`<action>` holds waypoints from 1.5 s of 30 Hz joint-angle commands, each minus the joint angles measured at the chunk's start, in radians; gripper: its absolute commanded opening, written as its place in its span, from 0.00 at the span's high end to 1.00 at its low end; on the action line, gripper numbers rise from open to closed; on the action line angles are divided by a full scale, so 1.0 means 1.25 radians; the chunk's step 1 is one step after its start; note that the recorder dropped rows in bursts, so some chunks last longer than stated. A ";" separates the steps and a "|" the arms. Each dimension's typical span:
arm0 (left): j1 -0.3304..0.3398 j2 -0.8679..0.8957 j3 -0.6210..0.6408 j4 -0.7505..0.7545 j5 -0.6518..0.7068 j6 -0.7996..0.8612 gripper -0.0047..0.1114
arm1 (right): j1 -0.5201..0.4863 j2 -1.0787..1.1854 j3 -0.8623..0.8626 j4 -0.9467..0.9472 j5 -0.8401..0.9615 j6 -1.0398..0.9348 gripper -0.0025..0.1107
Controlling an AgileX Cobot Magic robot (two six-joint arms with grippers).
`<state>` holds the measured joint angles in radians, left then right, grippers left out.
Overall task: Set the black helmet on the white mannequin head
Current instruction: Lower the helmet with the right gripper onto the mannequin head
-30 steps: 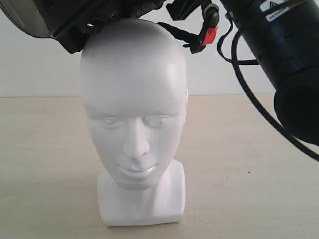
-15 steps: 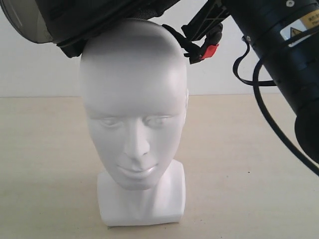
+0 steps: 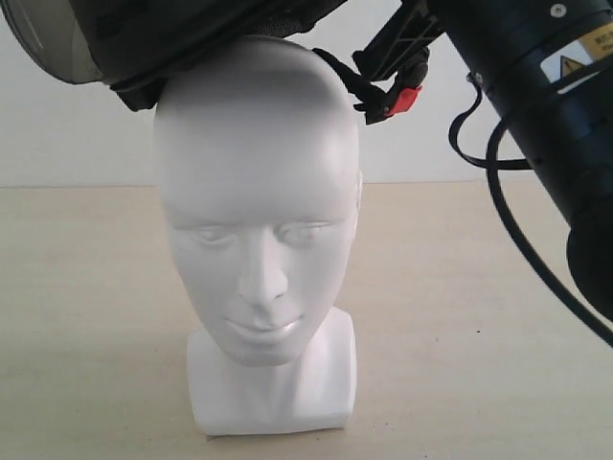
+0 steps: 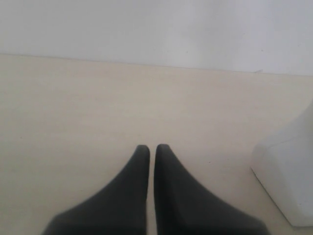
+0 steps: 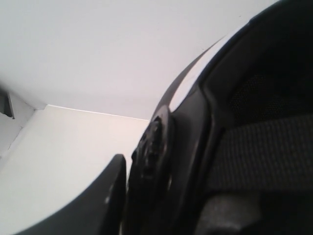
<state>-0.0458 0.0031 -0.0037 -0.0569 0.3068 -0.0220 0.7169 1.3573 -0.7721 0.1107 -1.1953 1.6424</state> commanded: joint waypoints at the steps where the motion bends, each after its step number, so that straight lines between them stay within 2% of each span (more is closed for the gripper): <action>1: 0.002 -0.002 0.003 0.001 0.000 0.003 0.92 | -0.007 -0.017 0.042 0.050 -0.021 -0.044 0.98; 18: 0.002 -0.002 0.003 0.001 0.000 0.003 0.92 | -0.007 -0.017 0.059 0.053 -0.019 -0.083 0.98; 38: 0.002 -0.002 0.003 0.001 0.000 0.003 0.92 | -0.007 -0.017 0.059 0.119 0.094 -0.143 0.98; 45: 0.002 -0.002 0.003 0.001 0.000 0.003 0.92 | -0.007 -0.017 0.106 0.143 0.056 -0.132 0.98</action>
<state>-0.0458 0.0031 -0.0037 -0.0569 0.3068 -0.0220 0.7264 1.3495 -0.6763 0.2219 -1.0776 1.5526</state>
